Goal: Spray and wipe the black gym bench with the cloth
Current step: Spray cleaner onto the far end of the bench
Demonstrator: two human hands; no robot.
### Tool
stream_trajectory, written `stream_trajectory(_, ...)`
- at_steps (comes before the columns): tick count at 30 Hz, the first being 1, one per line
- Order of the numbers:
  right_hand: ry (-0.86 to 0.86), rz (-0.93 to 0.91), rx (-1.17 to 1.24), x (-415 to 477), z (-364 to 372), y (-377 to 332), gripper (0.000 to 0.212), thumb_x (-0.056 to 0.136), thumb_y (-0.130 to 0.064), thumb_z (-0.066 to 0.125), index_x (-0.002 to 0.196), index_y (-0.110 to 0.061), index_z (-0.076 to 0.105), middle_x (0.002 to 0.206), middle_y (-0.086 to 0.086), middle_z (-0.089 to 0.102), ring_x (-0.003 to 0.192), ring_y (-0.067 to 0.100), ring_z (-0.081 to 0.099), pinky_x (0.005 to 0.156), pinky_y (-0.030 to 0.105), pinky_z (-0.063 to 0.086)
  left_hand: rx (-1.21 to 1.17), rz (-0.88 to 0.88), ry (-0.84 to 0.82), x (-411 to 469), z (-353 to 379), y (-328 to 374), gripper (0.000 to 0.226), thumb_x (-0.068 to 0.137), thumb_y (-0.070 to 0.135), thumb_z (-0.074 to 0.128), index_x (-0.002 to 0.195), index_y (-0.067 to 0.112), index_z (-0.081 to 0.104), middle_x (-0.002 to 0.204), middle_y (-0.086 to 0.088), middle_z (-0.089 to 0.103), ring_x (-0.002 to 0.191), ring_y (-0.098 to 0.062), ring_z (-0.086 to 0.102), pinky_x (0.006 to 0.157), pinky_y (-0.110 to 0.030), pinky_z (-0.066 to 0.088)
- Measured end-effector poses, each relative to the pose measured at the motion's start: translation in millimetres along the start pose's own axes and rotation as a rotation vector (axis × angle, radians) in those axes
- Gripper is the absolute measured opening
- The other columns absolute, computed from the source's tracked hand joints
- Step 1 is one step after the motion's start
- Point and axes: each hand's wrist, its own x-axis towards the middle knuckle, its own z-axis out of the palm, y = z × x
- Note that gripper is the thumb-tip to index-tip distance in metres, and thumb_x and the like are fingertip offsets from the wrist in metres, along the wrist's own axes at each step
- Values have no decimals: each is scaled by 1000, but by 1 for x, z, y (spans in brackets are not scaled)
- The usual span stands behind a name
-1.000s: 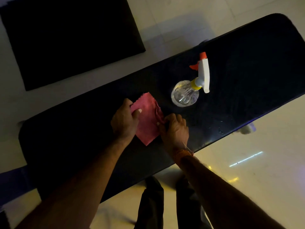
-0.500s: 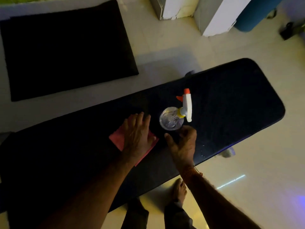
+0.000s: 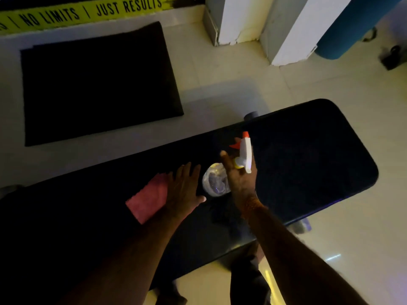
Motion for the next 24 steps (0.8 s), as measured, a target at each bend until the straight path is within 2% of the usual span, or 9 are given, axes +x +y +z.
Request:
stream_trajectory(3, -21, 48, 81, 14, -35, -5, 60, 94, -11, 74, 143, -35, 49, 133, -5, 64, 120, 5, 63, 104, 40, 56, 18, -16, -8, 12, -3, 31, 106, 82, 52, 77, 162, 26, 12, 170, -8, 13, 156, -28, 17, 123, -51, 23)
stream_trajectory(6, 1, 66, 180, 33, -80, -8, 62, 96, -1, 69, 135, -45, 49, 134, -4, 66, 123, 9, 64, 93, 41, 60, 15, 3, 8, 33, -2, 74, 105, 83, 50, 77, 162, 25, 11, 170, -9, 11, 156, -30, 15, 123, -50, 26)
stream_trajectory(11, 107, 206, 209, 81, -168, 11, 51, 94, -16, 76, 139, -34, 61, 104, -5, 69, 89, 10, 69, 68, 27, 57, 27, 116, 25, 75, 10, 175, 111, 80, 54, 79, 162, 25, 11, 171, -9, 7, 157, -30, 11, 121, -49, 30)
stream_trajectory(14, 139, 312, 188, 105, -213, 21, 37, 91, -39, 78, 111, -68, 64, 100, -16, 73, 78, 2, 68, 65, 22, 56, 51, 176, -8, 94, 22, 233, 118, 76, 58, 80, 162, 28, 5, 172, -9, -2, 158, -32, 2, 120, -57, 29)
stream_trajectory(15, 139, 345, 188, 112, -227, 25, 34, 92, -43, 76, 113, -66, 64, 105, -19, 75, 78, 2, 68, 66, 23, 57, 59, 180, -33, 100, 25, 250, 121, 75, 59, 81, 162, 29, 2, 172, -8, -5, 158, -33, -1, 119, -60, 28)
stream_trajectory(17, 127, 380, 172, 123, -250, 34, 45, 94, -40, 72, 133, -59, 58, 101, -30, 73, 80, 4, 66, 68, 27, 55, 79, 160, -94, 109, 33, 275, 127, 72, 62, 81, 162, 33, -3, 171, -5, -11, 158, -34, -7, 118, -68, 24)
stream_trajectory(20, 57, 398, 103, 128, -275, 41, 45, 89, -45, 71, 121, -72, 54, 87, -30, 69, 74, 2, 68, 60, 20, 55, 121, 104, -128, 115, 42, 289, 132, 67, 66, 82, 162, 35, -5, 171, -4, -15, 157, -37, -12, 115, -74, 20)
stream_trajectory(22, 9, 420, 78, 125, -284, 44, 44, 90, -42, 74, 127, -62, 59, 93, -25, 71, 70, 1, 67, 55, 17, 52, 144, 100, -126, 114, 44, 288, 133, 67, 67, 82, 161, 36, -6, 171, -4, -15, 157, -37, -12, 116, -73, 22)
stream_trajectory(24, -22, 436, 80, 118, -290, 45, 45, 93, -35, 74, 124, -64, 59, 111, -16, 72, 73, 4, 65, 54, 20, 49, 151, 103, -128, 113, 41, 287, 132, 67, 67, 81, 161, 37, -5, 171, -3, -15, 157, -36, -12, 115, -73, 23)
